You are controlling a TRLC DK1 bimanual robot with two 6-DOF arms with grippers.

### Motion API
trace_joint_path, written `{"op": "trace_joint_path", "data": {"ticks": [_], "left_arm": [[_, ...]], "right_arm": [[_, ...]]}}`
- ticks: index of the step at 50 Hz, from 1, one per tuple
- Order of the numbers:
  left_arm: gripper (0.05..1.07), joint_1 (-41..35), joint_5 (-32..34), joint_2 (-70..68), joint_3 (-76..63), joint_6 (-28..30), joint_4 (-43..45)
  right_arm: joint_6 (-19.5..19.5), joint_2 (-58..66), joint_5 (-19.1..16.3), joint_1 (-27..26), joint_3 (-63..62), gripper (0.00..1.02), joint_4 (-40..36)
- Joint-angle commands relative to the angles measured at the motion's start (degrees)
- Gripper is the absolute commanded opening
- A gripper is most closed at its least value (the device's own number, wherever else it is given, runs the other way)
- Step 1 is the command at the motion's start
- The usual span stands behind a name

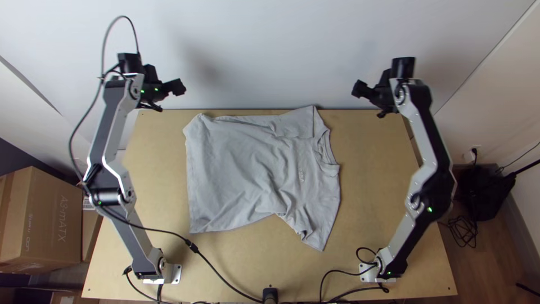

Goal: Fold the t-shirt

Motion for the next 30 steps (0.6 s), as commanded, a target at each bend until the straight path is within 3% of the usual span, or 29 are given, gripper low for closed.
{"op": "trace_joint_path", "data": {"ticks": [1, 7, 12, 22, 30], "left_arm": [[1.03, 0.19, 1.09, -8.06, -1.87, -1.12, -3.89], [1.03, 0.02, 2.15, -15.45, -5.21, -1.47, -7.32], [1.03, -0.51, 2.15, -22.83, -9.87, -2.09, -7.32], [1.03, -2.53, 2.23, -33.99, -14.35, -2.44, -9.52], [1.03, -2.71, 1.97, -39.18, -16.28, -3.06, -9.95]], "right_arm": [[1.4, -10.37, -3.2, -1.43, -7.35, 0.98, -3.58], [1.4, -21.18, -6.63, -2.4, -19.21, 0.98, -8.59], [1.22, -28.21, -11.99, -3.37, -28.88, 0.98, -17.29], [-2.21, -40.52, -13.66, -5.21, -49.45, 0.97, -21.42], [-2.47, -45.26, -17.09, -3.81, -60.44, 0.74, -21.59]]}}
